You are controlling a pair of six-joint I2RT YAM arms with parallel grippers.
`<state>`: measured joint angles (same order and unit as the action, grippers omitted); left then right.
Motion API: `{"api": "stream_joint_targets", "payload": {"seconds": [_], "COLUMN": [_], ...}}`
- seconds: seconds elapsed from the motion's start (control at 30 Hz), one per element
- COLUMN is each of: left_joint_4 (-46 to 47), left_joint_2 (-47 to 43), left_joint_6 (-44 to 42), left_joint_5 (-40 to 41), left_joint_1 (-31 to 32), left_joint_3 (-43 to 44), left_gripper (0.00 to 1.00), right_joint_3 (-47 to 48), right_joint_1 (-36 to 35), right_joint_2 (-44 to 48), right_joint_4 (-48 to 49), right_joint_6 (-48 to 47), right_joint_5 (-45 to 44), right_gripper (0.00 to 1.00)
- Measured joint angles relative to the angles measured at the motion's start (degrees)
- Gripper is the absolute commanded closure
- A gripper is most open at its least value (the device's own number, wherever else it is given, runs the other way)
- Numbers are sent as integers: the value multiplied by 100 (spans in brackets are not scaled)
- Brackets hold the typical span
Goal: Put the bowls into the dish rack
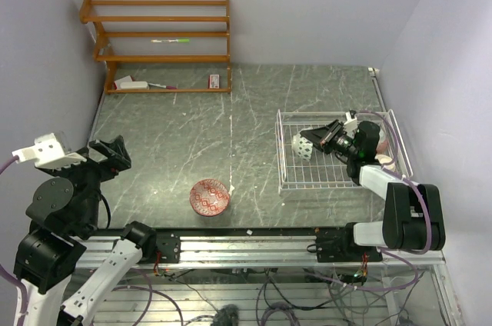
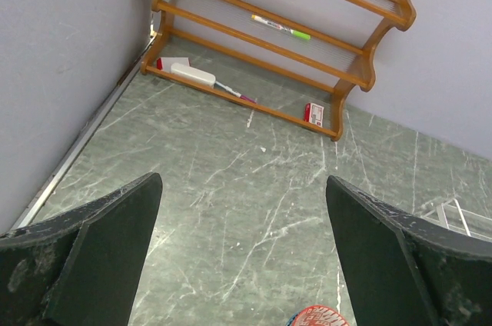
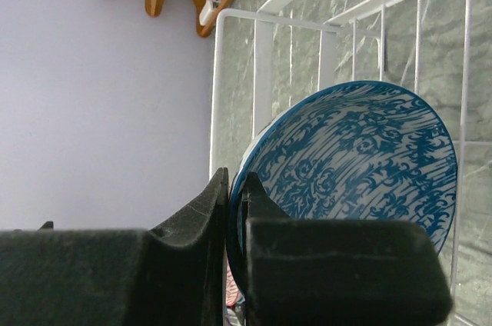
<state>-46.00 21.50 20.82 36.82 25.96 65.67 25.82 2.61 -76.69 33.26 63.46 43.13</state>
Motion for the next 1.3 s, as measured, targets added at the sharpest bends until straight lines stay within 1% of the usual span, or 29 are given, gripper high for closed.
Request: {"api": "stream_joint_targets", "payload": {"seconds": [0.13, 0.3, 0.43, 0.6, 0.7, 0.97, 1.3], "left_joint_4": [7, 11, 11, 13, 15, 26, 44], "left_joint_2": [0, 0, 0, 0, 2, 11, 31], "left_joint_6": [0, -2, -4, -4, -4, -4, -2], "left_joint_5": [0, 2, 0, 0, 0, 0, -7], "left_joint_1": [0, 0, 0, 0, 0, 0, 0], "left_joint_3": [-13, -13, -13, -13, -13, -13, -131], "left_gripper": [1, 1, 1, 1, 1, 1, 1], "right_joint_3": [92, 164, 247, 396, 415, 431, 520], "right_joint_1": [0, -7, -11, 24, 63, 133, 153], "right_joint_2": [-85, -103, -13, 210, 319, 448, 778], "right_joint_4": [-79, -212, -516, -1080, -1388, -1683, -2424], "right_joint_6": [-114, -254, -404, -734, -903, -1121, -1567], "right_joint_5": [13, -15, -118, -501, -728, -1084, -1744], "right_gripper": [100, 97, 88, 78, 76, 68, 65]}}
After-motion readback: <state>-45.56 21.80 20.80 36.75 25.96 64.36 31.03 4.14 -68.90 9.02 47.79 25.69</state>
